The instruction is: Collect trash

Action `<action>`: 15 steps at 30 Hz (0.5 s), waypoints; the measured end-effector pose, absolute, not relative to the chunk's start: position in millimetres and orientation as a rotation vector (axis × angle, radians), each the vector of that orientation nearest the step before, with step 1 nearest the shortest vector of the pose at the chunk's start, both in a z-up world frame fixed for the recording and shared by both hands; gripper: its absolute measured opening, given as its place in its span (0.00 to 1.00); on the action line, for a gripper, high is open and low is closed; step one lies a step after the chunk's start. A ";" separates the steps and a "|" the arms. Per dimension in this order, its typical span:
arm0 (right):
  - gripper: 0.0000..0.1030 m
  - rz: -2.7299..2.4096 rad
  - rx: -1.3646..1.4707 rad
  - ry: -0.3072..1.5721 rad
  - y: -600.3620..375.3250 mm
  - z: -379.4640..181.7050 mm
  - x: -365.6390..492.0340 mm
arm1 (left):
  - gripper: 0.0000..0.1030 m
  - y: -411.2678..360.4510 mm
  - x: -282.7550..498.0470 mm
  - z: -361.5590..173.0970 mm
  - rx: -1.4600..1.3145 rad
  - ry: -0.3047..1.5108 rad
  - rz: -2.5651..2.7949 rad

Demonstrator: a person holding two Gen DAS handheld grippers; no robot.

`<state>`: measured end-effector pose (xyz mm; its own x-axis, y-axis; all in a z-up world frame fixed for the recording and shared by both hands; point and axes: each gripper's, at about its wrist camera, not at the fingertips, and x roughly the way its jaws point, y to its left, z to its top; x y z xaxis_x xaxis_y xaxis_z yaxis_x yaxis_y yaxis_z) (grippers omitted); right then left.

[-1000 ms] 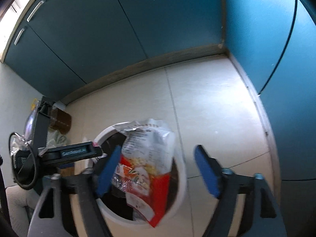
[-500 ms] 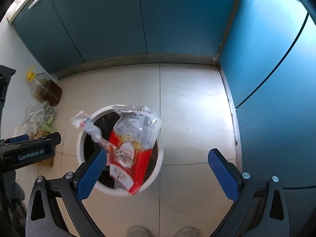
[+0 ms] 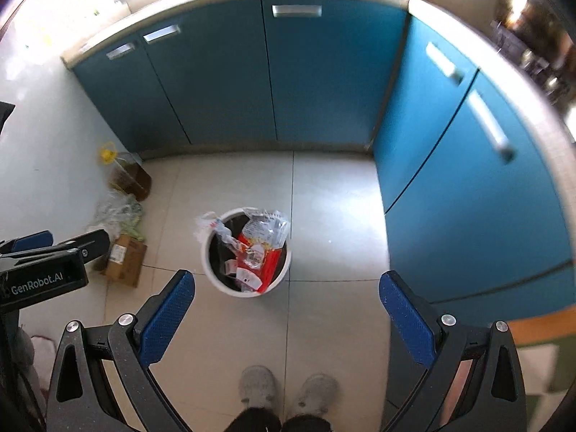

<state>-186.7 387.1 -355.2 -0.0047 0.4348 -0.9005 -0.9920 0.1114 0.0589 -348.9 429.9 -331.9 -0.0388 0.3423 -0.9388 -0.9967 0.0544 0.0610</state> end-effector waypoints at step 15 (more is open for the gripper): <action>1.00 1.585 -0.642 0.975 234.8 -129.0 -159.2 | 0.95 282.9 -351.0 -140.2 -0.871 0.804 1.311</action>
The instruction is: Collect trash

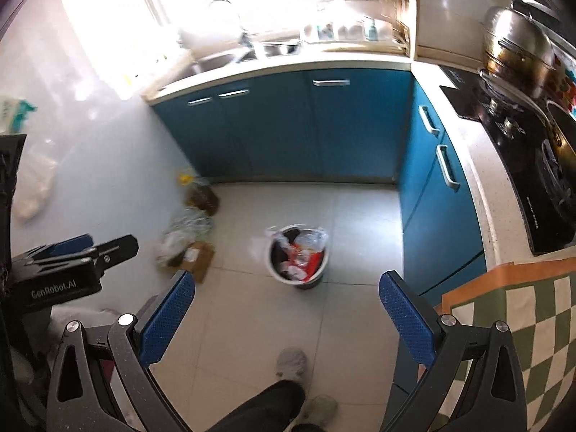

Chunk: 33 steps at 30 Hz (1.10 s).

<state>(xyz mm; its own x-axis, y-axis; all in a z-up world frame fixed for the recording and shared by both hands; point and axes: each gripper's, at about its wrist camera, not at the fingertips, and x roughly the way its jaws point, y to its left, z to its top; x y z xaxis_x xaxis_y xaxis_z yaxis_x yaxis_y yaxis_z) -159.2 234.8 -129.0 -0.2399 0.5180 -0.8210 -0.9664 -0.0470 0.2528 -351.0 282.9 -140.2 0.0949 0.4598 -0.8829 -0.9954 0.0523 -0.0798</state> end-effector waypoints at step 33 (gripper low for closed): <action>1.00 1.690 -0.625 1.052 130.7 -66.2 -177.7 | 1.00 175.6 -368.8 -77.5 -0.851 0.718 1.189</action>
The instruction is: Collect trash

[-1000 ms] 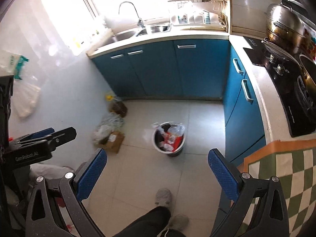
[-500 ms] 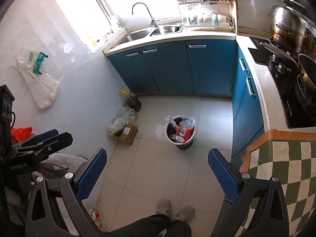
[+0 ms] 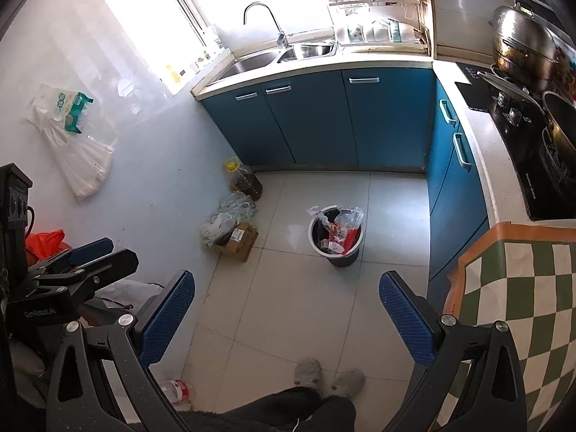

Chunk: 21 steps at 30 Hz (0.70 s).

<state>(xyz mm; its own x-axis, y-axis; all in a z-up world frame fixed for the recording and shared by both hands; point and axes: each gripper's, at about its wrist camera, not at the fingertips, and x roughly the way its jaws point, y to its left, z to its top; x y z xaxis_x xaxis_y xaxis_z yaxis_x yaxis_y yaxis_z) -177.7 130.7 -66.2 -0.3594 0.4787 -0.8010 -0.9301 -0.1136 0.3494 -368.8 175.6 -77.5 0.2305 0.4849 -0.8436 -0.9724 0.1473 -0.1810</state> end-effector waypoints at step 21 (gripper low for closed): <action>1.00 1.663 -0.608 1.062 126.6 -66.4 -177.0 | 1.00 177.0 -377.0 -77.6 -0.855 0.729 1.121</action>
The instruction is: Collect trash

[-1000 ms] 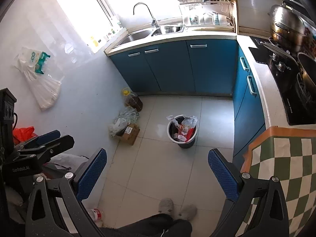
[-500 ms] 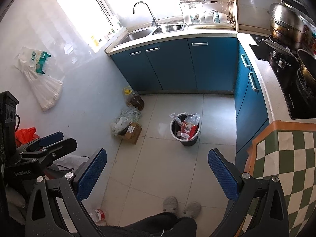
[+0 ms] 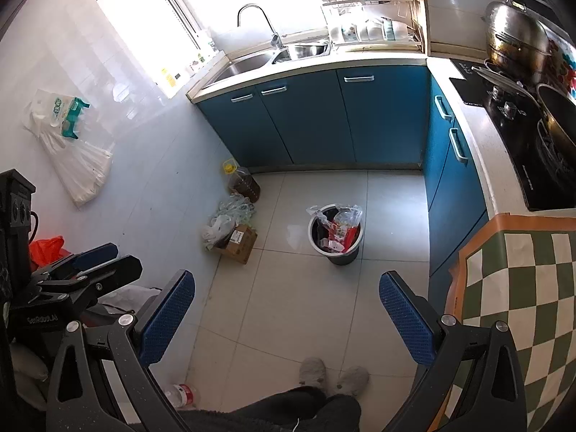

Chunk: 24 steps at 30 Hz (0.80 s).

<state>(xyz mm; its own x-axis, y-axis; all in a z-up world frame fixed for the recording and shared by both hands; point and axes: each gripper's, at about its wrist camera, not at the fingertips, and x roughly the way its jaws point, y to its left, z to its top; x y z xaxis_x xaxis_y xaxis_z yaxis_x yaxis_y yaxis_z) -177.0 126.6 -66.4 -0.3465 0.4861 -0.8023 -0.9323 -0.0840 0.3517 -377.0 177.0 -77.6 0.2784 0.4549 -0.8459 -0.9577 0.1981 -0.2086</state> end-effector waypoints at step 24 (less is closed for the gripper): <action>1.00 1.662 -0.592 1.085 118.8 -69.5 -169.0 | 1.00 179.7 -377.4 -74.0 -0.855 0.718 1.054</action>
